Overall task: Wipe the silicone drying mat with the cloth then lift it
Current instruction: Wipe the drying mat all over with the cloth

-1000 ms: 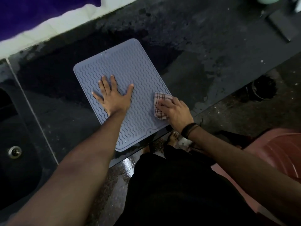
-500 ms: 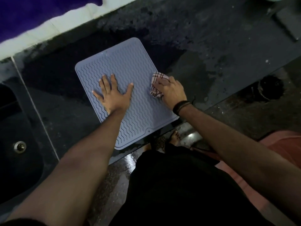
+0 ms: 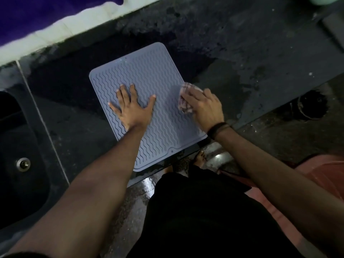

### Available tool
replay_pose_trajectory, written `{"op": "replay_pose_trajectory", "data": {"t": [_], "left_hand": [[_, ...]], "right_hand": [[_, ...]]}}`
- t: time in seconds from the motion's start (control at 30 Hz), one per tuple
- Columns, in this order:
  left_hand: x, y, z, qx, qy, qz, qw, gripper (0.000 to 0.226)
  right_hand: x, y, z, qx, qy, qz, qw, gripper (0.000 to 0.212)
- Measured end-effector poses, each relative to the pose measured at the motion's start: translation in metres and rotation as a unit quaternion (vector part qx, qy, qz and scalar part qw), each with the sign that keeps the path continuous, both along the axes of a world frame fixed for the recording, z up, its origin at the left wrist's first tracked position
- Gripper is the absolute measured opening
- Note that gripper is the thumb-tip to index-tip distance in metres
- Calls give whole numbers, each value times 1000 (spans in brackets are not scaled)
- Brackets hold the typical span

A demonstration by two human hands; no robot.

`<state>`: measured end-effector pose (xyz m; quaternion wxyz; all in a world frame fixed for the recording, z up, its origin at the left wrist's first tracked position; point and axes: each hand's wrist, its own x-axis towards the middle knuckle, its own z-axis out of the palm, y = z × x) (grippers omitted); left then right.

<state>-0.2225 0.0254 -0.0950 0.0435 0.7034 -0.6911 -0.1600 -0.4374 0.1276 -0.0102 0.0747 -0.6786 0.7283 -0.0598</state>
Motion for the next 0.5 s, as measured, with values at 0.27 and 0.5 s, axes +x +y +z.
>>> {"op": "replay_pose_trajectory", "data": {"t": [0.27,0.5], "left_hand": [[0,-3,-2,4,5,5,1000,97],[4,0,-4,-1,6,3,1000,98]], "right_hand": [[6,-28,-17,96,23,26,995,51],[-12,-9,8,96,78,71,990,58]]}}
